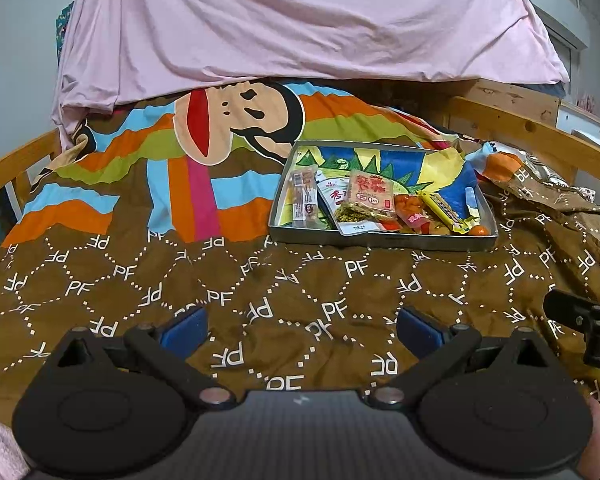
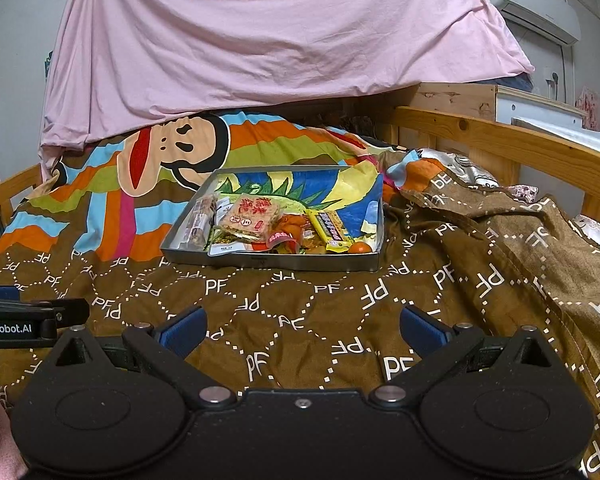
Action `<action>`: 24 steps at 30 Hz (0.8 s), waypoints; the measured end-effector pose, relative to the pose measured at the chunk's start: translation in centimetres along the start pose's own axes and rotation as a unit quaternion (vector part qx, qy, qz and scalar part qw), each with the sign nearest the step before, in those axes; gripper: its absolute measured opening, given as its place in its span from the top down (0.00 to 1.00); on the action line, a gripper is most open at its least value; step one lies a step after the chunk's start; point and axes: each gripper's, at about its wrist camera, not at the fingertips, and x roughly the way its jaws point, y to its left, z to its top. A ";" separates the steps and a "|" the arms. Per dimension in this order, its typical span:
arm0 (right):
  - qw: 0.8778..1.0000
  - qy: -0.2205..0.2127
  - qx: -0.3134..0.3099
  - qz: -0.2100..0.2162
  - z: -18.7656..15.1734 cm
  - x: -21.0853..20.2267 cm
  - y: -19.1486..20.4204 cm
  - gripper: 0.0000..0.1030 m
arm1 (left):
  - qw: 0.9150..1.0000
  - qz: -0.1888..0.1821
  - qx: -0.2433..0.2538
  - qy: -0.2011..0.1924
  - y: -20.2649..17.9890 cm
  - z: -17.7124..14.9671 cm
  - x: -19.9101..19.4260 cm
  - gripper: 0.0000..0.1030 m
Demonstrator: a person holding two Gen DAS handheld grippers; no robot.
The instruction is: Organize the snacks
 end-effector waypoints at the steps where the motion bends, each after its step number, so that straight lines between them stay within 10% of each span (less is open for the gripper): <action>1: 1.000 0.000 0.000 0.000 0.0 0.0 0.0 0.01 | 1.000 0.000 0.000 0.000 0.0 0.0 0.0 0.00; 24: 1.000 0.003 -0.001 0.000 -0.2 0.1 -0.1 0.01 | 1.000 0.001 0.000 0.001 0.1 -0.1 0.1 0.00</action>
